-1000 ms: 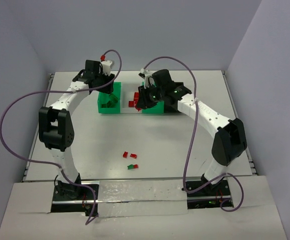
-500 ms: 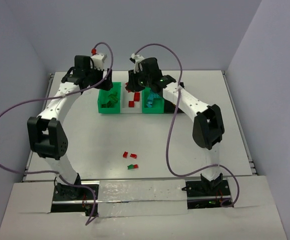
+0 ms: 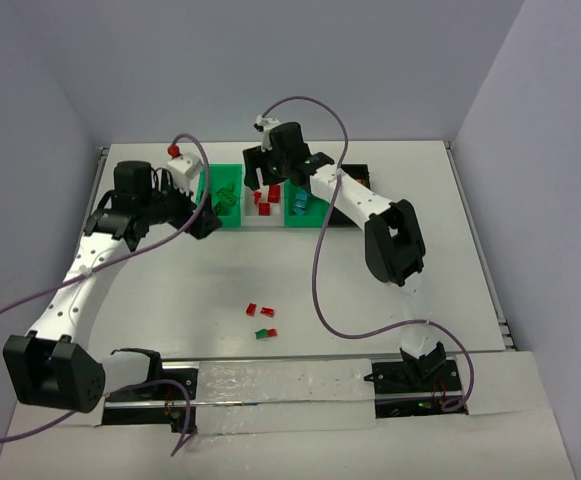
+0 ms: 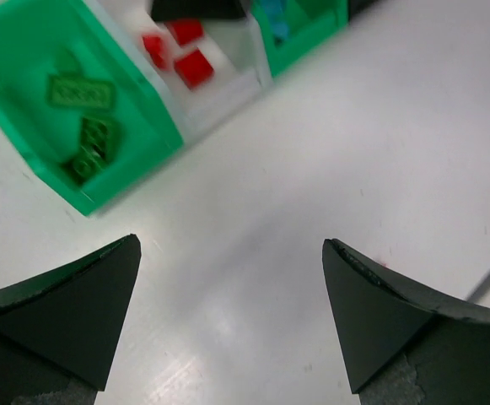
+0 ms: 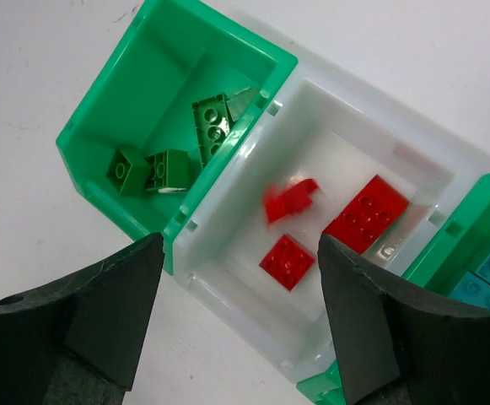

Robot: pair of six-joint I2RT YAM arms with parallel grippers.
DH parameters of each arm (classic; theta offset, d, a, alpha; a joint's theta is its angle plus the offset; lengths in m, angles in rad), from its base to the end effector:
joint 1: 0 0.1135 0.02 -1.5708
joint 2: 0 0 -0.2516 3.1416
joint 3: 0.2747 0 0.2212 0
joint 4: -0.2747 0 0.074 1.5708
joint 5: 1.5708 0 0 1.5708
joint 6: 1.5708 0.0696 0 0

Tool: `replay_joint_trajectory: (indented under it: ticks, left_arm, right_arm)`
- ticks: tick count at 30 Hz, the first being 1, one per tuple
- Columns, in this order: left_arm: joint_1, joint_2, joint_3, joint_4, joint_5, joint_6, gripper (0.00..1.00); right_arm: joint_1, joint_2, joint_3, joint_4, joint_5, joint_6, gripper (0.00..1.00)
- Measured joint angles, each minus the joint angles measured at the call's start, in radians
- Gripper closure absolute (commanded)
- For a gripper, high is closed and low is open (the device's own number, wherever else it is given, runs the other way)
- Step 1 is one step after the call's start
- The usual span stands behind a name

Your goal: Sort the legos into containers by color

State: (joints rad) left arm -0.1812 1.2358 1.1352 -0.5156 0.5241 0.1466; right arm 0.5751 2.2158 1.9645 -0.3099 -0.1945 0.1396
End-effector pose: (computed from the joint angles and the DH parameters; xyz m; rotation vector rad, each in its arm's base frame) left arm 0.2541 -0.0820 0.3118 0.6394 2.0544 -0.5906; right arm 0.4230 0.2902 0.2440 -0.5863 2.1053 0.6212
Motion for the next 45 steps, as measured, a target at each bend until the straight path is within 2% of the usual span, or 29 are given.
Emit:
replay_joint_trajectory:
  ticks: [4,9,11,15,20,24,31,36,45]
  left_arm:
    - [0.0,-0.053,-0.085,-0.109,0.094,0.156,0.06]
    - [-0.016,-0.11,-0.167,-0.276,0.253,0.485,0.06]
    - [-0.068,-0.115,-0.188,-0.342,0.273,0.627,0.08]
    - [-0.21,-0.09,-0.2,-0.41,0.262,0.823,0.1]
    - [-0.357,-0.03,-0.231,-0.446,0.253,1.011,0.19]
    - [-0.41,0.011,-0.258,-0.447,0.245,1.126,0.27]
    - [-0.453,0.111,-0.258,-0.452,0.188,1.386,0.29]
    - [-0.494,0.212,-0.248,-0.427,0.131,1.441,0.26]
    - [-0.532,0.311,-0.231,-0.313,0.061,1.318,0.26]
  right_arm:
    - [0.0,0.0,0.001,0.0,-0.002,0.002,0.11]
    - [-0.003,-0.057,-0.046,-0.016,-0.059,0.012,0.03]
    - [-0.012,-0.126,-0.093,-0.035,-0.104,0.015,0.01]
    - [-0.056,-0.285,-0.159,-0.069,-0.192,0.012,0.0]
    - [-0.179,-0.505,-0.249,-0.114,-0.279,-0.02,0.0]
    - [-0.269,-0.618,-0.333,-0.15,-0.314,-0.048,0.0]
    - [-0.328,-0.654,-0.472,-0.207,-0.351,-0.081,0.0]
    - [-0.334,-0.655,-0.514,-0.232,-0.36,-0.094,0.0]
    - [-0.344,-0.68,-0.549,-0.232,-0.385,-0.109,0.0]
